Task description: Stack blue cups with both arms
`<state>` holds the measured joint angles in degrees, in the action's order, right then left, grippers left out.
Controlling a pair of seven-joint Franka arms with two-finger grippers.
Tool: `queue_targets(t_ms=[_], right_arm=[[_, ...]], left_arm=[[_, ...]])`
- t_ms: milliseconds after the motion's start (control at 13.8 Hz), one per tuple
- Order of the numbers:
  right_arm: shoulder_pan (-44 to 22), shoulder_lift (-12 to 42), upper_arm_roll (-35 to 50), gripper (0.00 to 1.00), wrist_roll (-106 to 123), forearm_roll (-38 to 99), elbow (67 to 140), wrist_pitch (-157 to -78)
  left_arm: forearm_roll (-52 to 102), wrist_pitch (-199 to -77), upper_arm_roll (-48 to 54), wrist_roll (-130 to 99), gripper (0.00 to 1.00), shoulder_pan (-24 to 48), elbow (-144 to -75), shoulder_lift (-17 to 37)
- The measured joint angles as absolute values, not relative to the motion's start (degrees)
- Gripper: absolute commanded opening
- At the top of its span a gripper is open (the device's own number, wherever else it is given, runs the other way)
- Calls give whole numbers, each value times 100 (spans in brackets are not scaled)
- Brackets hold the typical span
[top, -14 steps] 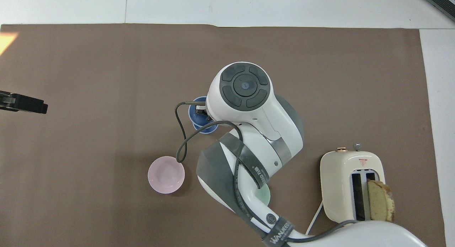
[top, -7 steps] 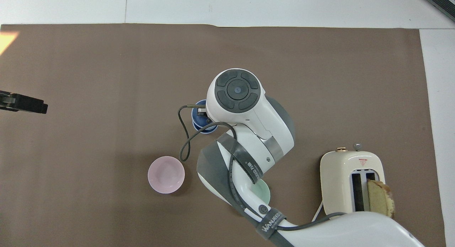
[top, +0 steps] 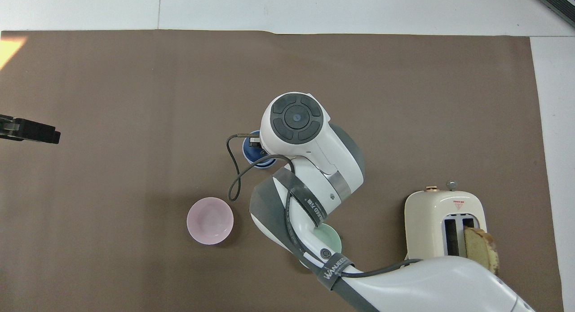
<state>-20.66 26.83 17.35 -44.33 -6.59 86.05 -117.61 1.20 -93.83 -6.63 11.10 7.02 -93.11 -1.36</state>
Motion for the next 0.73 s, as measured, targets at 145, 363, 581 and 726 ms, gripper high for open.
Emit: queue_targets(t_ms=[145,363,581,726], right_arm=[[-2067,2684,1736,100,-4433,-666,8609,-11760],[-2068,2675,1735,100,-4433,-675,8592,-11601],[-1956,2396,1692,100,-4333,-700,8442,-10926],[-1690,1971,1685,100,-4035,-699,8332,-10322]], left_arm=[[120,-9382,-663,1110,100,702,-9311,-136],[120,-9382,-663,1110,100,702,-9311,-136],[120,-9382,-662,1110,100,702,-9311,-136],[120,-9382,-662,1110,100,702,-9311,-136]])
